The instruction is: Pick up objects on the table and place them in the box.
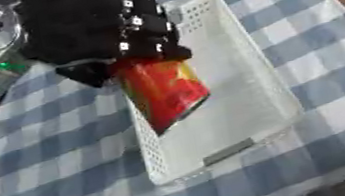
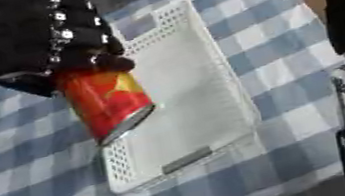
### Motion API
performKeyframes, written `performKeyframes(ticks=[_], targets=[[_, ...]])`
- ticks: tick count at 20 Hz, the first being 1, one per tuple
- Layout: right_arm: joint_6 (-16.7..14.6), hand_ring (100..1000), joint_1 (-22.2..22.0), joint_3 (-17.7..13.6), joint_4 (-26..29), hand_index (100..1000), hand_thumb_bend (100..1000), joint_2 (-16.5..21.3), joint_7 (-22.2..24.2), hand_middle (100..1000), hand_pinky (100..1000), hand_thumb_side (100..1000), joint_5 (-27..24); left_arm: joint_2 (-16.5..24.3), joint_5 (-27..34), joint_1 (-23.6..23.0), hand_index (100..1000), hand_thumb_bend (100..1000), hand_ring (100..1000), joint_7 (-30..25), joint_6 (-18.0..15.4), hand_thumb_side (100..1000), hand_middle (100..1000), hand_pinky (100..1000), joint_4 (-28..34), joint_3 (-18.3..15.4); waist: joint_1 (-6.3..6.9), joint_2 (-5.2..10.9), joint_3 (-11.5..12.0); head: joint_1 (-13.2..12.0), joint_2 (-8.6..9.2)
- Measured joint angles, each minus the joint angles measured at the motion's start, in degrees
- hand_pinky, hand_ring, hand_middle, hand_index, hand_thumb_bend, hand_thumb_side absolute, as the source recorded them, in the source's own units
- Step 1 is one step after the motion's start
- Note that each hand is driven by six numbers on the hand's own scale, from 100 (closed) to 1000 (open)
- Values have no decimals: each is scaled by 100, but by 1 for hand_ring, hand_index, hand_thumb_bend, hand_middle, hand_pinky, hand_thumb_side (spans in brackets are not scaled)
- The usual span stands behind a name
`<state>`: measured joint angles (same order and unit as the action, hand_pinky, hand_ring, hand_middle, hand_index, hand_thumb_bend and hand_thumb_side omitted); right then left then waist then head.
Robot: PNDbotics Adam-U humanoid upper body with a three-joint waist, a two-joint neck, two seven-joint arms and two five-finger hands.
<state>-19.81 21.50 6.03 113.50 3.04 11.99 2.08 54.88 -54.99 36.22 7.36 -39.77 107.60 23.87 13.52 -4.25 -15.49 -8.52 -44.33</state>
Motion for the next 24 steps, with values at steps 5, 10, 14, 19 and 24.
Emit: performKeyframes(ticks=[5,10,14,19,24], targets=[[-2,467,0,-2,0,732,100,1,-2,571,307,1000,3,0,-100,-82,1000,728,1000,-289,148,612,1000,1000,-212,-180,0,-1,10,1,0],[-5,465,0,-2,0,729,100,1,-3,562,307,1000,6,0,-90,-146,1000,813,1000,-556,98,748,1000,1000,-212,-245,0,-3,25,2,0],[-5,464,0,-2,0,728,100,1,-2,558,306,1000,7,0,-24,-153,1000,828,1000,-654,32,743,1000,1000,-206,-254,0,-4,26,4,0],[-5,464,0,-2,0,727,100,2,-2,556,306,1000,7,2,25,-212,1000,831,1000,-641,43,746,1000,1000,-147,-333,0,-11,40,51,0],[-6,462,2,-3,0,726,100,3,-3,554,304,1000,21,13,228,-571,996,237,942,-145,414,708,973,956,110,-638,0,-64,96,109,0]])
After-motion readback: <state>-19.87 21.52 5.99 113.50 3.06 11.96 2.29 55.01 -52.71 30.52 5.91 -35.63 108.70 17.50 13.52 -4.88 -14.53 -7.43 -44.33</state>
